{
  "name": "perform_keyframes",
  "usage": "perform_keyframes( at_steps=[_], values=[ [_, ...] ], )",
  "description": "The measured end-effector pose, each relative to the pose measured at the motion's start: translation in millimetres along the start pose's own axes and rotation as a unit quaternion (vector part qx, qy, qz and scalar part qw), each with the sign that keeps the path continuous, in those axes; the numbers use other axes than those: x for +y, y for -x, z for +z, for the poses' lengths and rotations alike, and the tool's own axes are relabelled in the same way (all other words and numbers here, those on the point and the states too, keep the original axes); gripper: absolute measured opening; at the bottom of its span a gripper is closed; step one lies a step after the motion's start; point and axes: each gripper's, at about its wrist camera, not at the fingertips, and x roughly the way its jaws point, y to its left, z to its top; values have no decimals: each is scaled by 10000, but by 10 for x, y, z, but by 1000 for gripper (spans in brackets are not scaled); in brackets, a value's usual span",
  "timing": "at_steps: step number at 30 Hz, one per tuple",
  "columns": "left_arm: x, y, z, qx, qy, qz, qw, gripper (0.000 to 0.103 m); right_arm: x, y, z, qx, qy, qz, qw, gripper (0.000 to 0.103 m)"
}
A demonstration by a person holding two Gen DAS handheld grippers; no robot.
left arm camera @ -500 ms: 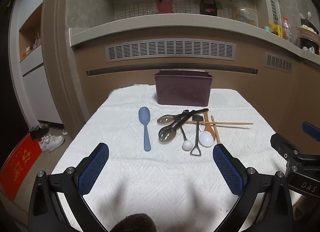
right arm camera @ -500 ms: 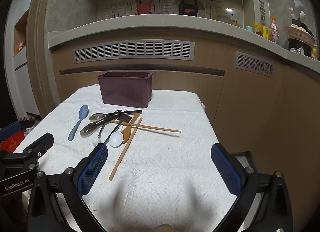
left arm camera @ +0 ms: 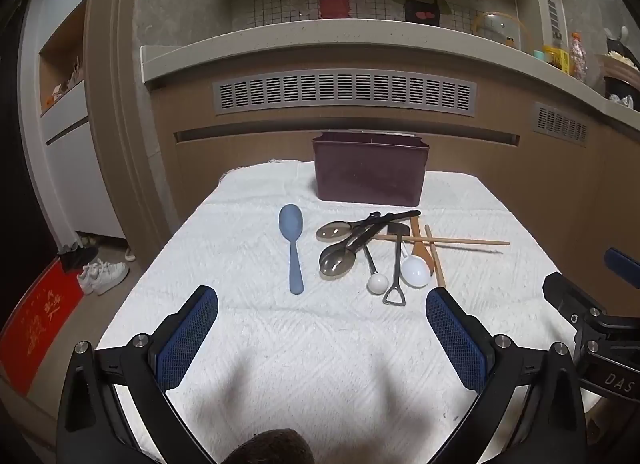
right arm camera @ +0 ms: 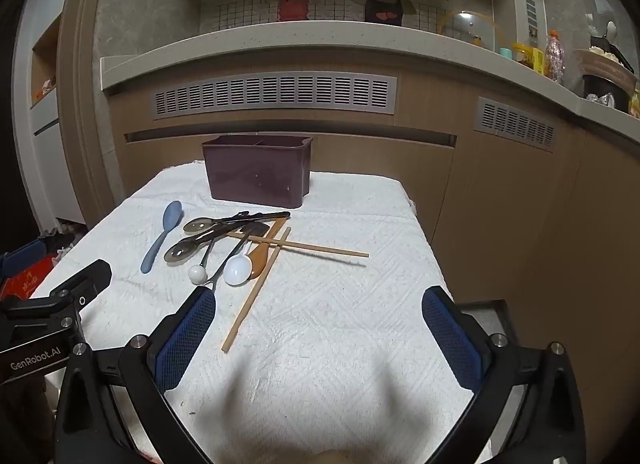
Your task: Organize utensils
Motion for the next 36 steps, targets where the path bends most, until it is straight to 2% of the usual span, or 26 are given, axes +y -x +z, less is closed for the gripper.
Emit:
perform_keyframes(
  at_steps=[36],
  values=[
    [1,18,-17,28,19,-16,10000,103,1,12,-13,-11,-20,47,10000,103]
  ],
)
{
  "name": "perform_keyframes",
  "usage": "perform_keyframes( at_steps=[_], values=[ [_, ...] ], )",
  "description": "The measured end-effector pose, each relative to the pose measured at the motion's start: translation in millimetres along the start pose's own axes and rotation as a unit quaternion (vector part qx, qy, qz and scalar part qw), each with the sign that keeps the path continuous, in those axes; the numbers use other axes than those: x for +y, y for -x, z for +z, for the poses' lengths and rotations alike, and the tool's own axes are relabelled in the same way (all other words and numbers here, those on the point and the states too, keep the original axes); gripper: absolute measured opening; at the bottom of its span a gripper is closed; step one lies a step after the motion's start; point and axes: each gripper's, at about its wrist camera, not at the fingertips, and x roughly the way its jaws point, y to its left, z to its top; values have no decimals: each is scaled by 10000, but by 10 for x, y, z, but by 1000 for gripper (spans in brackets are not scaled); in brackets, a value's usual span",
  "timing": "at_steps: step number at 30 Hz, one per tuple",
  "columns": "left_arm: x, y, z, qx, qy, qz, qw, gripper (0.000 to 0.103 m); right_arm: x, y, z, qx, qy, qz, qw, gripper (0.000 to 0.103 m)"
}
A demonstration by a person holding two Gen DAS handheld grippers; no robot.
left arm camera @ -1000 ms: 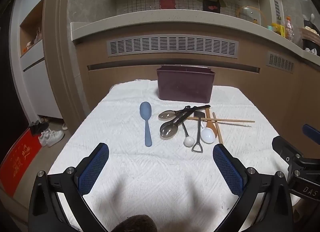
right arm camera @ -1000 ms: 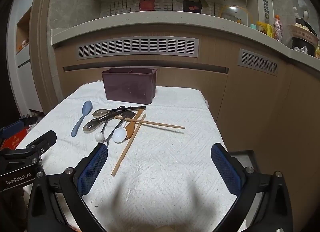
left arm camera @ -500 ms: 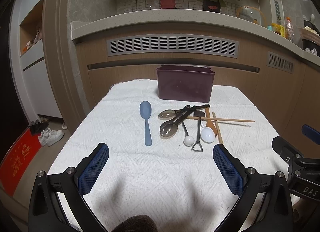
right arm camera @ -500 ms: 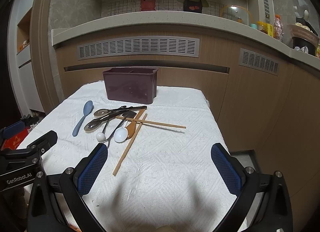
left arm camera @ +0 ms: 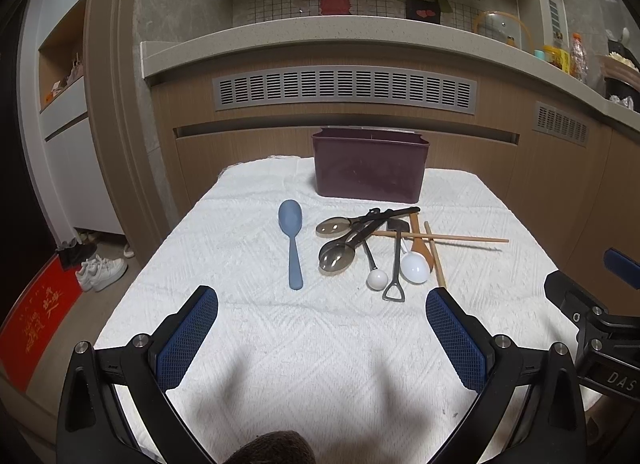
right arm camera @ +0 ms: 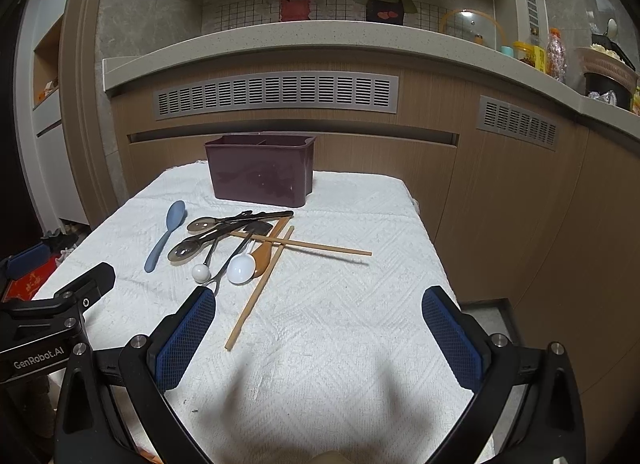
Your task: Organize utensils
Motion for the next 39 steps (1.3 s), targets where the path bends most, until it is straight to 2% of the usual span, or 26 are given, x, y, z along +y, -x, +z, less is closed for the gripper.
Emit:
perform_keyframes(
  at_steps=[39],
  values=[
    [18,47,10,-6,-8,-41,10000,103,-49,-19,5,39,-76,-4,10000,103]
  ],
)
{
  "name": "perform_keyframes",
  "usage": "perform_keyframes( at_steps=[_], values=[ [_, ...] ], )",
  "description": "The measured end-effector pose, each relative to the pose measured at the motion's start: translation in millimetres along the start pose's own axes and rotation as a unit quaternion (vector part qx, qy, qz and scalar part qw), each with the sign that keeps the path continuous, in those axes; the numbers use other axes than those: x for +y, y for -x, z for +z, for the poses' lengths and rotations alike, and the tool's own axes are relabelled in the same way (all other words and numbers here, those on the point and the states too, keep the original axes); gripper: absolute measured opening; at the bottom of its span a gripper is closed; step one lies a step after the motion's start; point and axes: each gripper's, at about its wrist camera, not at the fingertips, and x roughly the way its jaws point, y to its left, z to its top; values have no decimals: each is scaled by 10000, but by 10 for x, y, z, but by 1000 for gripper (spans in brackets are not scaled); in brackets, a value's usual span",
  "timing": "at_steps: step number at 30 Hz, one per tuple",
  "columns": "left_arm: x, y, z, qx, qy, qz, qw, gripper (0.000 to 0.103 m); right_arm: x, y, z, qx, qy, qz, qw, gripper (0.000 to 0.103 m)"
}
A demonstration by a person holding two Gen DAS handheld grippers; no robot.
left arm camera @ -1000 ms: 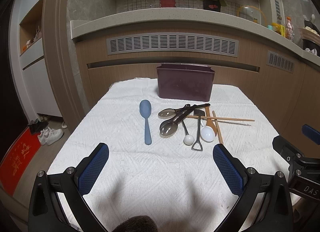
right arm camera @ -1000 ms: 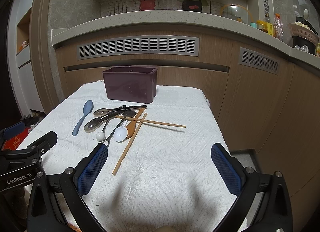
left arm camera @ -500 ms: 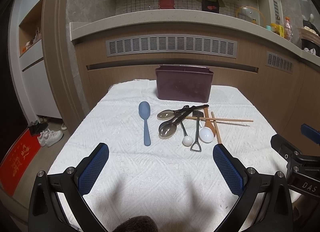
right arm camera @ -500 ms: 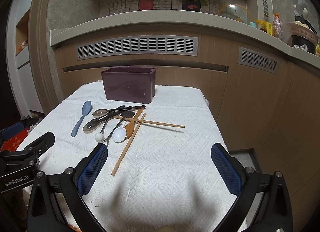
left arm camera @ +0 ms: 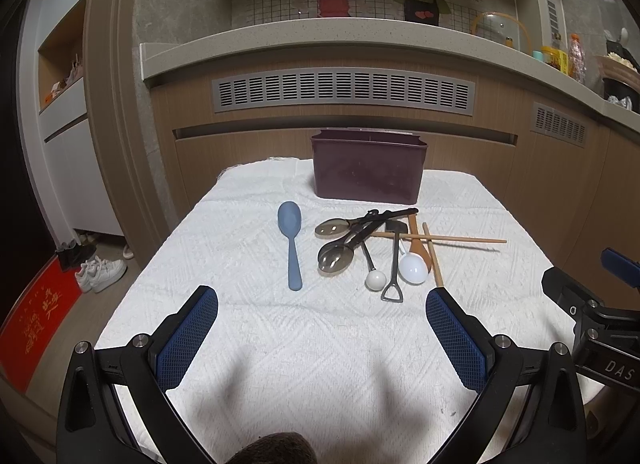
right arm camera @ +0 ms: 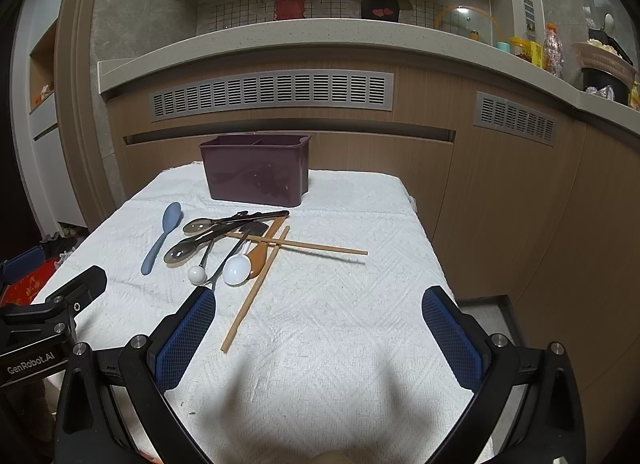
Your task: Organize utensils
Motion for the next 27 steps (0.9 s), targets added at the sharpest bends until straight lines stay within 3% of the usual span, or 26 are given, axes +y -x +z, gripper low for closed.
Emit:
perform_keyframes(
  at_steps=[12,27],
  values=[
    [19,-63,25,117,38,11,9999,103,-7,-40,0,53,-11,8,10000,103],
    [116,-502,204,453,41,96,9989,103,25,-340,184,90,215,78,9997,103]
  ],
)
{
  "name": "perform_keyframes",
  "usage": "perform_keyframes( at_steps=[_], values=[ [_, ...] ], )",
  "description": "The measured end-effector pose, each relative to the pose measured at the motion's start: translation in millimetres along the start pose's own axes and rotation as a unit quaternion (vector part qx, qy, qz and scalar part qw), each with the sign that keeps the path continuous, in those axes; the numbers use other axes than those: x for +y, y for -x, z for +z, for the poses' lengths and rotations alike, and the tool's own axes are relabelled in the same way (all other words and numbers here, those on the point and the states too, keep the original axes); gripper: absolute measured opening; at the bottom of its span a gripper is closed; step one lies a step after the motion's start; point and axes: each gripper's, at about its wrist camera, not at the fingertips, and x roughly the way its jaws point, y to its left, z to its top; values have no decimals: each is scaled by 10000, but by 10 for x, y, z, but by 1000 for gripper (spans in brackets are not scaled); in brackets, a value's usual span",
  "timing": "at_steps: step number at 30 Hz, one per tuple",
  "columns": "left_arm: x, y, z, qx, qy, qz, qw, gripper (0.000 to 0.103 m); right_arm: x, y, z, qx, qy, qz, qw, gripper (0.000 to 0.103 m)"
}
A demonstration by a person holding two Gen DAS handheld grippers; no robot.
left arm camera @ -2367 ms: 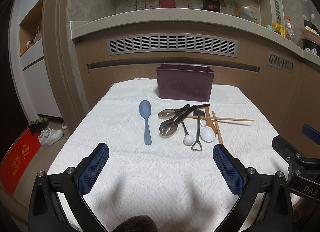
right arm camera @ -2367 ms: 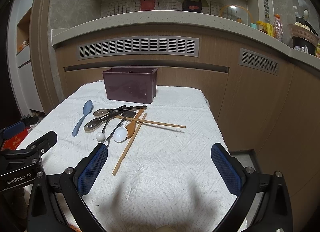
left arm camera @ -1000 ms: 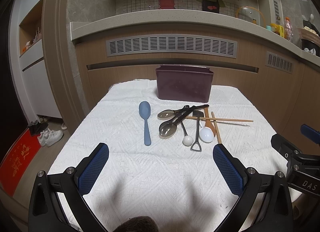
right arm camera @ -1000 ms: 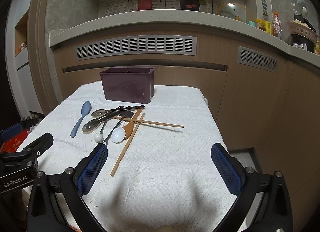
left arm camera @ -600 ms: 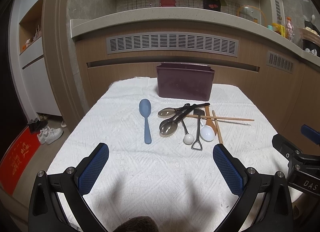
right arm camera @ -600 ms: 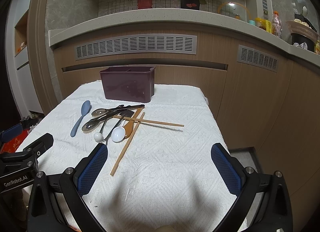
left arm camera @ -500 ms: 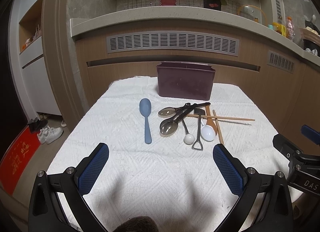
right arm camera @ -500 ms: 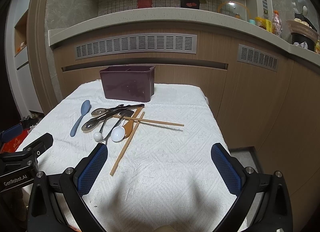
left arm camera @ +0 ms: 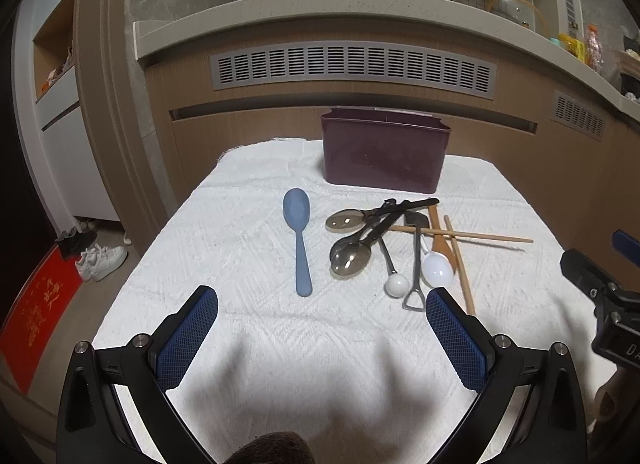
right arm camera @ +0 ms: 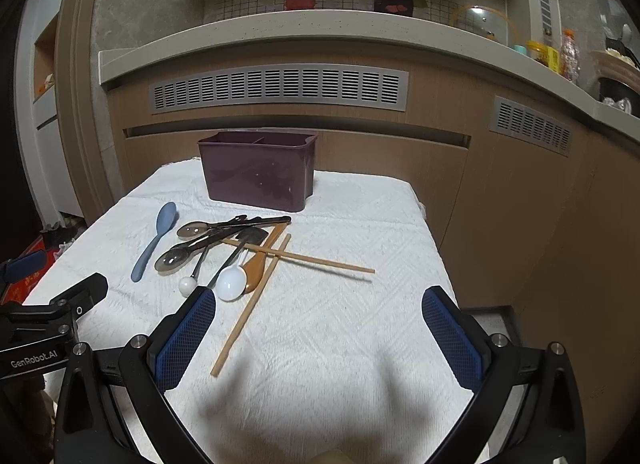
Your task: Organize utensils
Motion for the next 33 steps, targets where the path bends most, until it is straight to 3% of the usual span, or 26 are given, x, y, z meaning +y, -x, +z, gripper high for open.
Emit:
perform_keyframes(
  at_steps=[8,15,18,21,24,28,31,33],
  values=[
    [186,-465,384,62,49,-93,9999,103,-22,-345,311,109,118,128,9998,103],
    [344,-1198,697,800,-72,-225,9965,103,-14,-659,579,127,302,276,9991,103],
    [345,-1448,761,929,-105,-42,9956,102,4,-802,649,182,367,380,9984,103],
    [318,-1673,844,996,-186,-76,9948,91,-4,-931,686,240,383,441,9980,103],
    [319,-1897,905,1141,-162,-190,9932,90,-35,-1024,674,326,350,501,9976,102],
    [294,-2126,931,1408,-237,-282,9894,62,-88,-1114,641,444,371,551,9968,102],
    [328,-2248,920,1594,-116,-499,9859,62,-98,-1183,638,582,524,801,9937,101],
    [346,-2322,903,1701,-42,-594,9836,62,-86,-1258,675,762,628,1286,9868,100]
  ],
)
